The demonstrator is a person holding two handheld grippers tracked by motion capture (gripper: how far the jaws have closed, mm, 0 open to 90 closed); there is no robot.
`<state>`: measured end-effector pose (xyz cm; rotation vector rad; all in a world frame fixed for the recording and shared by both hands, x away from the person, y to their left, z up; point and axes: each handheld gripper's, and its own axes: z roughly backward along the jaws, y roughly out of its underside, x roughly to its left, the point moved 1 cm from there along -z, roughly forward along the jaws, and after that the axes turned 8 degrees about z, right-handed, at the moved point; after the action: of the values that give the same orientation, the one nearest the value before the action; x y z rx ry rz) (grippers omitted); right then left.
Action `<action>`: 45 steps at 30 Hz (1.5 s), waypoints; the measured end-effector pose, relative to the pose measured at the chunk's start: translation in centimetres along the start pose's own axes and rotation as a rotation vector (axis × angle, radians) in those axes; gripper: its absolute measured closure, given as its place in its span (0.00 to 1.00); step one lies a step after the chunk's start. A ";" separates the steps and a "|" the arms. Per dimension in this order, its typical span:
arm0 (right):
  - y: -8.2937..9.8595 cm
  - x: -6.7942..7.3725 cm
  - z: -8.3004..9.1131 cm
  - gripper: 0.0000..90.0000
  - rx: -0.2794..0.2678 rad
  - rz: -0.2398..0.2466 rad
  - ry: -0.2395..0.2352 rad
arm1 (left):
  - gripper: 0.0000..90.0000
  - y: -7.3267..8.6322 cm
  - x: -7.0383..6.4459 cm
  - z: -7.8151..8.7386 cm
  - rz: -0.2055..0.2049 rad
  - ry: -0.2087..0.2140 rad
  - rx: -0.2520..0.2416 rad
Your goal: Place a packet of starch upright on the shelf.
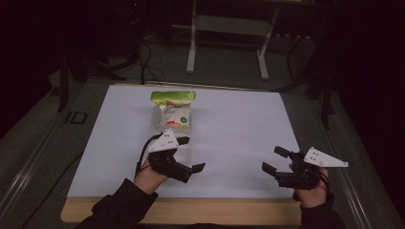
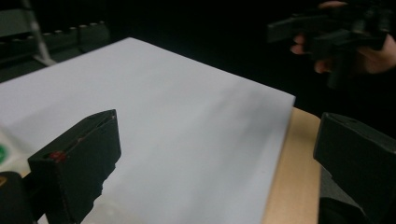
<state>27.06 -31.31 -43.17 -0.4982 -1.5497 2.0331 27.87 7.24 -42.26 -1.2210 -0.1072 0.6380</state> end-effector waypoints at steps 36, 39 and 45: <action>2.9 0.6 -2.4 0.16 0.102 0.034 -0.030 | 0.01 5.9 -2.9 -5.3 -0.077 0.156 0.061; 3.2 0.6 -2.4 0.16 0.114 0.041 -0.023 | 0.01 6.3 -3.0 -5.3 -0.083 0.167 0.040; 3.7 0.5 -2.5 0.16 0.127 0.044 -0.019 | 0.01 6.7 -3.1 -5.4 -0.114 0.155 0.047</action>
<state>27.48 -29.82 -47.40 -0.4689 -1.4214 2.1592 24.85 2.40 -49.48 -1.2055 -0.0319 0.4432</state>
